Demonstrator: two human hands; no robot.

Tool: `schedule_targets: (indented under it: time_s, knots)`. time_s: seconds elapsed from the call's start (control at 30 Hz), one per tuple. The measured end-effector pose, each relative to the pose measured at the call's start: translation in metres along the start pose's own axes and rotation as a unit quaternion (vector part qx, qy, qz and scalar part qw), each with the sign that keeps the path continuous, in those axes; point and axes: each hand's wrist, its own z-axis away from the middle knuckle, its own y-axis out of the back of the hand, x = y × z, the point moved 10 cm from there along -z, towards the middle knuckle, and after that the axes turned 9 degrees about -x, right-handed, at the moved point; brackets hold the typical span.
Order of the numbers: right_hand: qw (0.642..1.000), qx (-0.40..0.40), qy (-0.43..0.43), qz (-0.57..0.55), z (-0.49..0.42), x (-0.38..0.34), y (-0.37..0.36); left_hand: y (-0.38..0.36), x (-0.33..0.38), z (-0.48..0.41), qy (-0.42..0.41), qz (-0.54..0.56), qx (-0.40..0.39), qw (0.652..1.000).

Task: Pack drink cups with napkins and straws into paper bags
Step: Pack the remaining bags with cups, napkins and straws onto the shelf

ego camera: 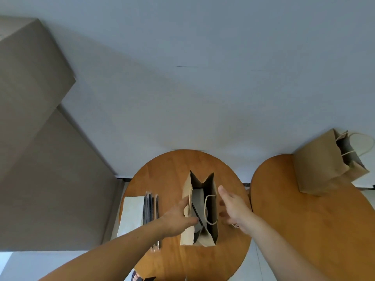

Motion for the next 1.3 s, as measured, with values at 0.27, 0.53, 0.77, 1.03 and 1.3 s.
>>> schedule_targets:
  time_s: [0.27,0.53,0.77,1.03,1.3]
  knots:
    - [0.992,-0.079,0.041,-0.094,-0.003,-0.008,-0.056,-0.028,0.029,-0.002,-0.089,0.026,-0.036,0.995]
    - [0.985,-0.038,0.157,0.066,-0.004,-0.023,-0.048,0.001,0.027,-0.005,0.027,-0.152,0.150,0.977]
    - [0.812,0.165,0.334,0.450,0.006,-0.063,-0.004,0.028,0.030,-0.001,0.038,-0.206,0.159,0.965]
    - [0.770,0.134,0.357,0.512,-0.016,-0.065,0.009,0.045,0.067,-0.019,-0.027,-0.332,0.108,0.937]
    - [0.840,0.062,0.306,0.444,-0.037,-0.047,0.020,0.060,0.051,-0.023,0.002,-0.285,0.212,0.935]
